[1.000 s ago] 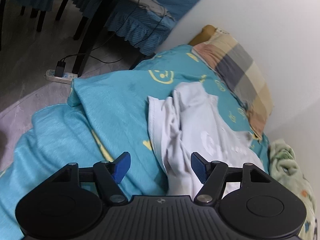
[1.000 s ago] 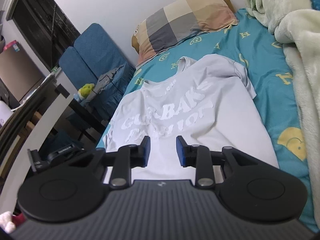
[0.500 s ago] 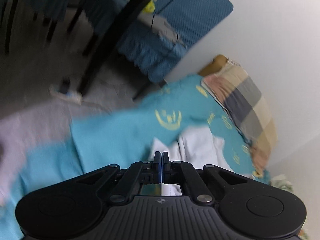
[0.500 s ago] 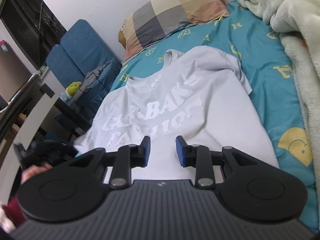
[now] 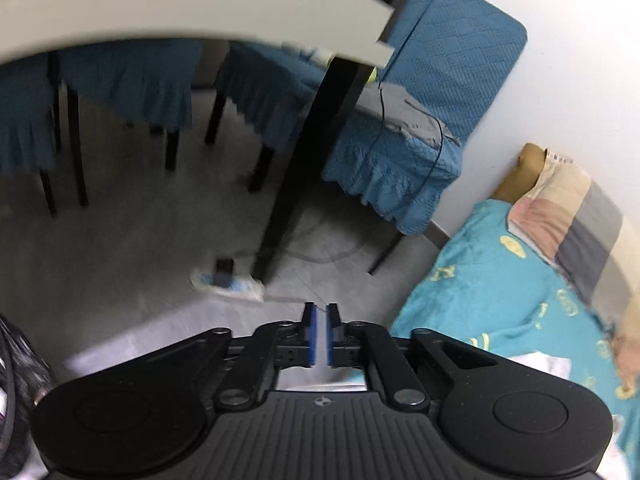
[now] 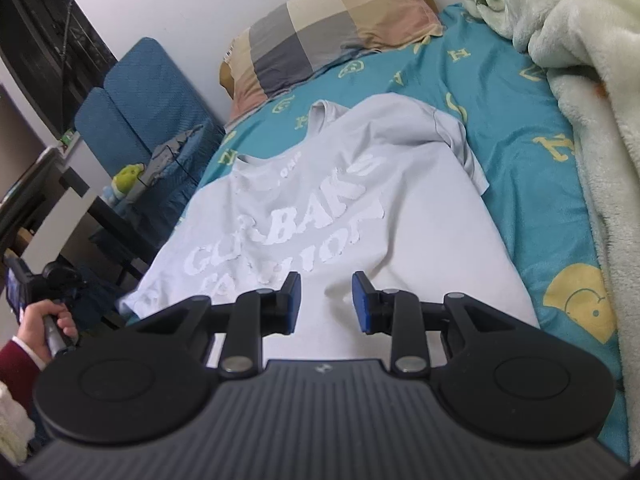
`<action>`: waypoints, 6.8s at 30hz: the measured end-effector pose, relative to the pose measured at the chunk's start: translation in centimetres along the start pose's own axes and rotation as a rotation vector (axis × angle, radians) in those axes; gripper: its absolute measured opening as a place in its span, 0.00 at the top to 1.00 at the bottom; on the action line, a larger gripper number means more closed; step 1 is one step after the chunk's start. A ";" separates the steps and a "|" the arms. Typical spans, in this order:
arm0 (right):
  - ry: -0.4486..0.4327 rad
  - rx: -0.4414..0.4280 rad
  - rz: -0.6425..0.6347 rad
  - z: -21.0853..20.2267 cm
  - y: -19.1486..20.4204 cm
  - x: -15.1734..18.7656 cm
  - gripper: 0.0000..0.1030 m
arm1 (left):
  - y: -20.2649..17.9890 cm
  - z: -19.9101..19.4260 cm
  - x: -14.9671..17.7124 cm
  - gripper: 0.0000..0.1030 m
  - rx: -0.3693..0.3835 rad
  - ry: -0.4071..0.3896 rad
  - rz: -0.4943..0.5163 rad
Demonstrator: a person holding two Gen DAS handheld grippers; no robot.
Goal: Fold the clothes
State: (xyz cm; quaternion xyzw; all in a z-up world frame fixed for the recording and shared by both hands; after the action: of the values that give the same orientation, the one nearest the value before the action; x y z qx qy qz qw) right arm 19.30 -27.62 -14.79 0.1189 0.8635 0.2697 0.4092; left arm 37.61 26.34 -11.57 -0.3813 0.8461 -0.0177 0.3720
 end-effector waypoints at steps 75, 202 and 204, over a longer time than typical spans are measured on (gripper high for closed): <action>-0.092 0.012 0.060 -6.9 -0.9 -0.4 0.41 | 5.6 -29.4 26.1 0.97 -0.061 0.656 0.987; 0.008 0.056 -0.330 -5.5 7.3 0.1 0.38 | -6.1 -19.7 23.3 0.05 0.429 0.005 0.520; -0.007 0.080 -0.306 -6.8 6.2 1.0 0.38 | -6.7 -20.6 24.1 0.09 0.459 -0.011 0.573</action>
State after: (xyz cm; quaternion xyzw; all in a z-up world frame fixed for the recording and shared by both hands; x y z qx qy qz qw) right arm 13.38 -24.56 -8.41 0.0033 0.8801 0.1693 0.4436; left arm 18.20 0.44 -9.46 -0.0357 0.8906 -0.1001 0.4423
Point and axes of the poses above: each gripper's, at about its wrist camera, not at the fingertips, and z roughly the way its jaws point, y to its left, x to its underside, the point moved 4 cm from there along z, roughly the way its jaws point, and after that the axes turned 7 degrees about -x, right-handed, at the moved point
